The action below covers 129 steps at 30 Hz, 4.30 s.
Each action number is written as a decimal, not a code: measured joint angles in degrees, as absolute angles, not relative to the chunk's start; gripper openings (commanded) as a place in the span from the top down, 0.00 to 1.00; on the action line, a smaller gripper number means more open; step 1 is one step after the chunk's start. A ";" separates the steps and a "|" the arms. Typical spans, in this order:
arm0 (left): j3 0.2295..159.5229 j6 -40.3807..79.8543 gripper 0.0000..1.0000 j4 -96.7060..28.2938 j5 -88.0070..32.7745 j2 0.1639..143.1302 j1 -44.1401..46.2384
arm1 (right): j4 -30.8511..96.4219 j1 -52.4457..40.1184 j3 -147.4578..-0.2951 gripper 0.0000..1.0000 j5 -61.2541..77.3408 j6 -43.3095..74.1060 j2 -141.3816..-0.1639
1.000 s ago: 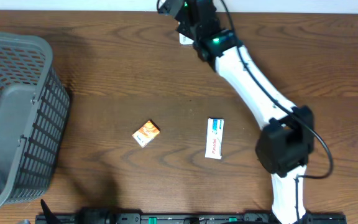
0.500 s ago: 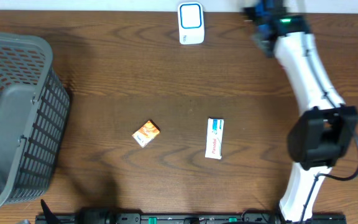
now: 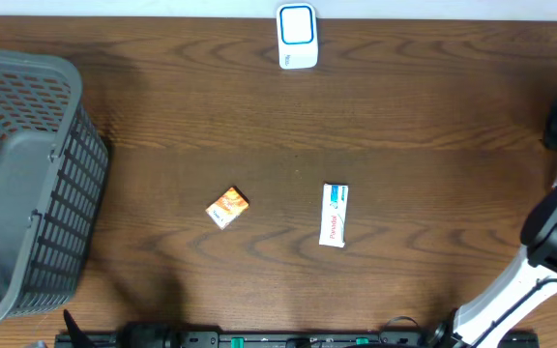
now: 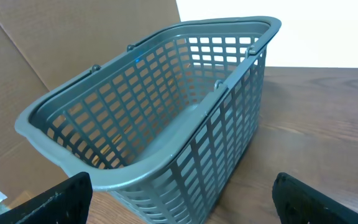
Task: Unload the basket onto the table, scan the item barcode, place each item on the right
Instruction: 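Carry the scanned candy bar with the right gripper off the table's right side, then lower the right gripper onto the white Panadol box and grasp it, then lift the Panadol box with the right gripper toward the white scanner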
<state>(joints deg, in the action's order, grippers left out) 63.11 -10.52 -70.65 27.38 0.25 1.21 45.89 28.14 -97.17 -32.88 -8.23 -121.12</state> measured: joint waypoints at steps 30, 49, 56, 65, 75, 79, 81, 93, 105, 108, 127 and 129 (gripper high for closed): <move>63.11 -10.52 0.07 -70.72 27.38 0.25 1.21 | 78.39 -5.89 -94.04 0.99 15.81 16.25 -105.10; 63.11 -10.52 0.07 -70.65 27.35 0.25 1.21 | 58.08 -27.24 -62.17 0.99 9.17 35.88 -105.58; 63.11 -10.52 0.07 -70.67 27.38 0.25 1.21 | 42.09 -34.59 -59.22 0.99 14.41 39.42 -104.71; 63.11 -10.52 0.07 -70.65 27.38 0.25 1.21 | 10.31 -37.01 -58.19 0.33 17.10 39.62 -105.38; 63.11 -10.52 0.07 -70.70 27.38 0.25 1.21 | 34.02 -33.93 -70.24 0.01 21.98 8.88 -105.47; 63.11 -10.52 0.07 -70.70 27.38 0.25 1.21 | 42.33 -34.04 -77.23 0.01 21.26 -4.03 -105.47; 63.11 -10.52 0.07 -70.65 27.38 0.25 1.21 | 43.00 -34.04 -79.22 0.01 19.94 -10.28 -105.47; 63.11 -10.52 0.07 -70.65 27.38 0.25 1.21 | 40.21 -32.73 -79.72 0.01 10.22 -22.17 -106.50; 63.11 -10.52 0.07 -70.67 27.38 0.25 1.21 | 38.61 -32.03 -79.72 0.05 9.10 -23.09 -115.87; 63.11 -10.52 0.07 -70.67 27.38 0.25 1.21 | 38.57 -31.70 -79.72 0.20 9.13 -23.29 -116.53; 63.11 -10.52 0.07 -70.67 27.38 0.25 1.21 | 35.16 -30.17 -80.12 0.55 7.57 -23.11 -119.35; 63.11 -10.52 0.07 -70.67 27.38 0.25 1.21 | 35.00 -30.15 -80.58 0.62 7.14 -22.52 -119.63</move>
<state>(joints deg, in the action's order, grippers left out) 63.11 -10.52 -70.67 27.38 0.25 1.21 35.00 -30.15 -80.58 7.14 -22.52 -119.63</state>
